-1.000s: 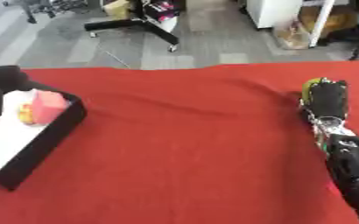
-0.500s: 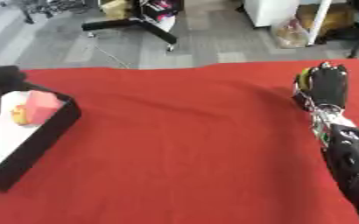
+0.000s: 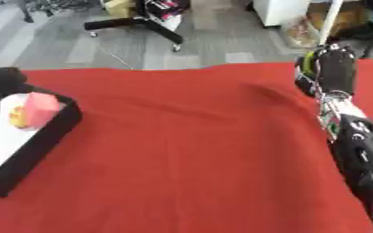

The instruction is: Pick up the objects with one hand, pass them to the other hand, and then place them into the box on the other side of the table.

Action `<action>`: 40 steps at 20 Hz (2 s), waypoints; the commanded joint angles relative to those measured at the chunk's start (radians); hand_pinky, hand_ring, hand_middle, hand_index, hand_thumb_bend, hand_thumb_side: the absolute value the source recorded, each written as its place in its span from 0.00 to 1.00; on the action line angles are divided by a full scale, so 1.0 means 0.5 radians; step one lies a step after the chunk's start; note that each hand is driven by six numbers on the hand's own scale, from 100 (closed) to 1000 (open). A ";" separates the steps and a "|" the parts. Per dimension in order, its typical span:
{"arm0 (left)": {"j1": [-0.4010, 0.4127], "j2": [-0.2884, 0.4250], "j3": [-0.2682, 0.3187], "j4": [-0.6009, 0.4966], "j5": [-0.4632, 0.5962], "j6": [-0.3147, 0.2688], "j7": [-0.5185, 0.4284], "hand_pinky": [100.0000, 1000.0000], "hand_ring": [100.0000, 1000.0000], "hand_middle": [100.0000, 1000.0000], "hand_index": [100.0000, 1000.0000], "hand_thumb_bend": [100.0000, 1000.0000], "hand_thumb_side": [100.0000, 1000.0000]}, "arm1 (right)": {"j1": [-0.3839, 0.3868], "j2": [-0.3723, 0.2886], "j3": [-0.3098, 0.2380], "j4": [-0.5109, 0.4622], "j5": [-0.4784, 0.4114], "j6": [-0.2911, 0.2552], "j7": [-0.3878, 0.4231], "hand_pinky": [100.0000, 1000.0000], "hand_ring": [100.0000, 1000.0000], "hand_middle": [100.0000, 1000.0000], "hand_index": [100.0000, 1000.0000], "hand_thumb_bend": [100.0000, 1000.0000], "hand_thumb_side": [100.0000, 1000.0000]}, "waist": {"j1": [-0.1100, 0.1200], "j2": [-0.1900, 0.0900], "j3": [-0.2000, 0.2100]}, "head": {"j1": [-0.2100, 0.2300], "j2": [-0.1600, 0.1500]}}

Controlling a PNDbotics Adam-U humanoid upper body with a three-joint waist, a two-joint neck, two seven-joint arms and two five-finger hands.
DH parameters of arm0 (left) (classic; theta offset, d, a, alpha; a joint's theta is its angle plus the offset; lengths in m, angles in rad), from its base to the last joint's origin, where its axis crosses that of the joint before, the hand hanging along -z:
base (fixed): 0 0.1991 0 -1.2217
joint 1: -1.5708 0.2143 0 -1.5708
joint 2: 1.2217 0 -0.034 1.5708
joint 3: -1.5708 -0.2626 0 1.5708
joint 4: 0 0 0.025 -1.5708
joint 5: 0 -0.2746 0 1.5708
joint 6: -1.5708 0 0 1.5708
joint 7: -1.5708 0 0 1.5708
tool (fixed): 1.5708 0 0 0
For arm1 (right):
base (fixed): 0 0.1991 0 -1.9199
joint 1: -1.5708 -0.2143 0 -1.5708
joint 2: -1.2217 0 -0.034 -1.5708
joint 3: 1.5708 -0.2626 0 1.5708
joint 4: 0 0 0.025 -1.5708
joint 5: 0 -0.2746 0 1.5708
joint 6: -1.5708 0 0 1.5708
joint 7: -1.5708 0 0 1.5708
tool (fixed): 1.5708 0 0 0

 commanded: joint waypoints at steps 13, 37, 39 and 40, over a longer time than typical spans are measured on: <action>-0.016 0.025 -0.246 0.002 -0.200 0.306 -0.229 0.76 0.61 0.61 0.72 0.13 0.91 | -0.069 0.264 0.263 -0.744 -0.438 -0.313 0.257 0.71 0.05 0.00 0.00 0.00 0.22 | -0.027 -0.075 -0.072 | 0.128 -0.006; -0.593 -0.223 -0.495 0.576 -0.829 0.179 0.208 0.78 0.72 0.74 0.86 0.62 0.36 | 0.074 0.607 0.625 -1.956 -1.184 -0.015 0.784 0.72 0.09 0.00 0.00 0.00 0.24 | -0.130 -0.090 -0.177 | 0.341 -0.020; -0.599 -0.232 -0.488 0.589 -0.889 0.218 0.268 0.78 0.72 0.74 0.86 0.62 0.34 | 0.089 0.597 0.622 -2.049 -1.245 0.044 0.821 0.72 0.09 0.00 0.00 0.00 0.25 | -0.133 -0.088 -0.181 | 0.343 -0.018; -0.599 -0.237 -0.490 0.597 -0.922 0.240 0.301 0.78 0.72 0.74 0.86 0.61 0.34 | 0.093 0.591 0.619 -2.089 -1.278 0.074 0.839 0.72 0.09 0.00 0.00 0.00 0.25 | -0.133 -0.088 -0.183 | 0.343 -0.018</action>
